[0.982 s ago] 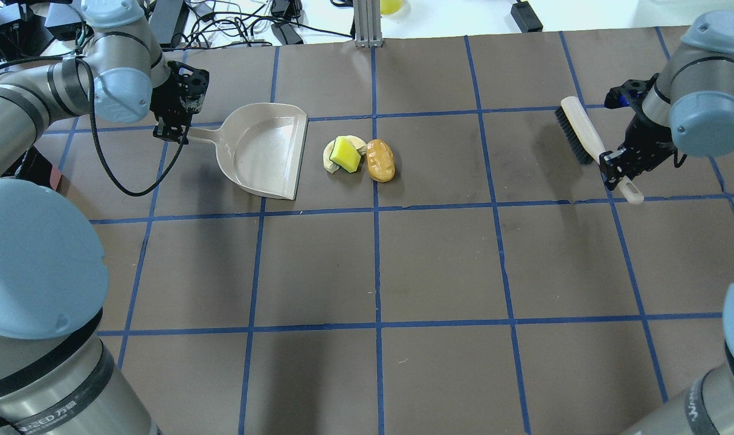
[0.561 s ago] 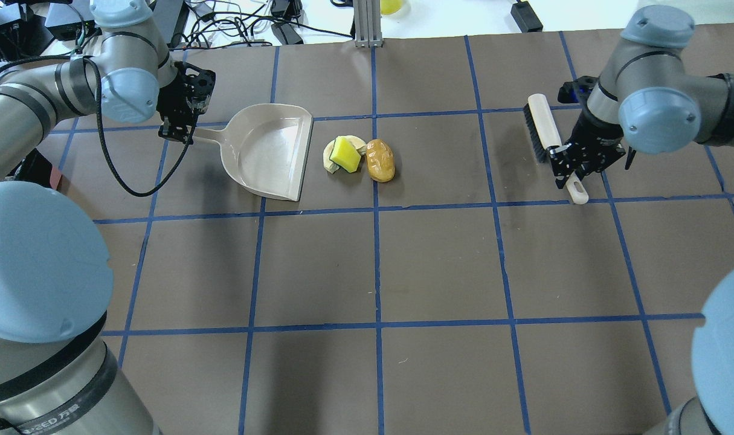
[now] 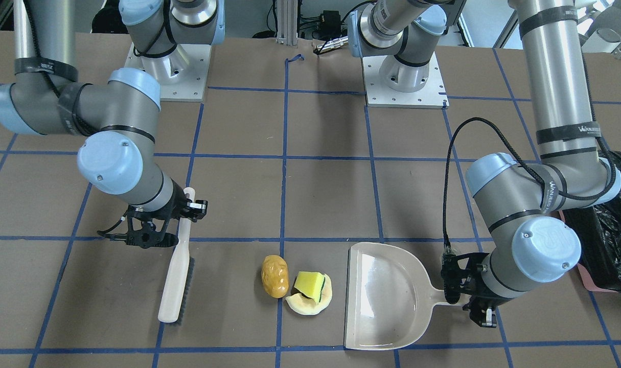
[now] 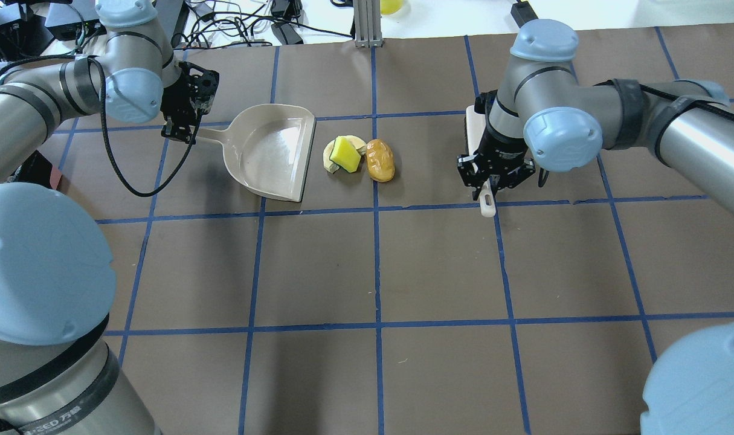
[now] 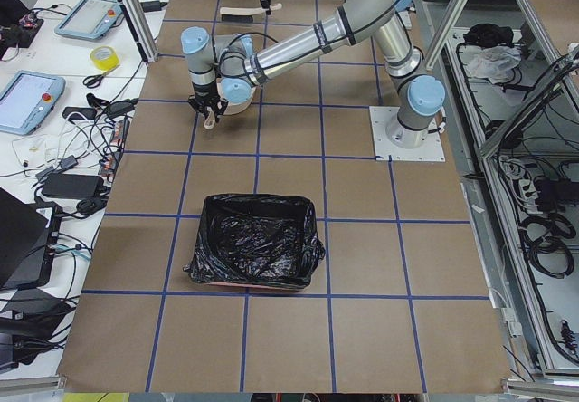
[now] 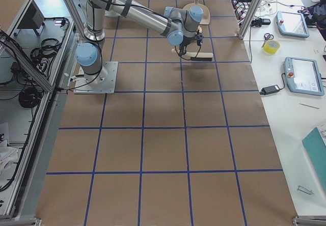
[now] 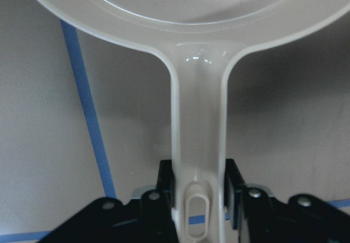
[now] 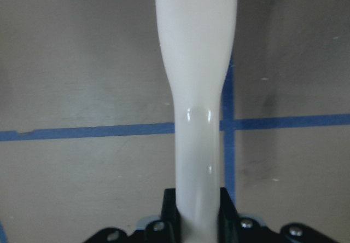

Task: Sweep and dump trash into bin
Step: 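Move the brush with the right gripper toward the sponge and yellow object, then sweep the sponge and yellow object into the dustpan with the right gripper's brush, then lift the dustpan with the left gripper toward the bin while the right withdraws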

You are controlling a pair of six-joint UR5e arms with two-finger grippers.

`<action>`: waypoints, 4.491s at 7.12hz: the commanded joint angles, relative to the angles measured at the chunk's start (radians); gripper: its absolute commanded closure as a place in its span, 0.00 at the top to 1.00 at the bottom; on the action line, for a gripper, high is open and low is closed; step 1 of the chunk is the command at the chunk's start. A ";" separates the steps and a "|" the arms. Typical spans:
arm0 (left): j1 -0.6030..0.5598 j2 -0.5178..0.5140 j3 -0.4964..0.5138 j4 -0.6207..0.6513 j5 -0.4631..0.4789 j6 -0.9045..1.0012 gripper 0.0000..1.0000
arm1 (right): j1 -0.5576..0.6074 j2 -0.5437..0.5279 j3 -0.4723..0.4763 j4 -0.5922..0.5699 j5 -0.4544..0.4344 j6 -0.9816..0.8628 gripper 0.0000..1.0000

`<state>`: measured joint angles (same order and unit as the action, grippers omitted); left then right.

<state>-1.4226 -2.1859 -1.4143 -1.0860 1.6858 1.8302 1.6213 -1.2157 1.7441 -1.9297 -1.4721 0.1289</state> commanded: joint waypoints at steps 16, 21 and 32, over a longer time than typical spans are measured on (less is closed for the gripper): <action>-0.072 0.000 0.017 -0.003 0.084 -0.051 0.30 | 0.495 0.288 -0.366 -0.175 0.145 0.665 0.00; -0.072 0.001 0.017 -0.002 0.080 -0.048 0.30 | 0.546 0.279 -0.400 -0.160 0.161 0.693 0.00; 0.190 0.084 0.020 -0.083 -0.172 0.035 0.27 | 0.065 -0.135 -0.086 0.184 -0.092 0.093 0.00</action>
<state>-1.2970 -2.1262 -1.3981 -1.1454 1.5203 1.8178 1.7939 -1.3105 1.6049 -1.7441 -1.5478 0.3602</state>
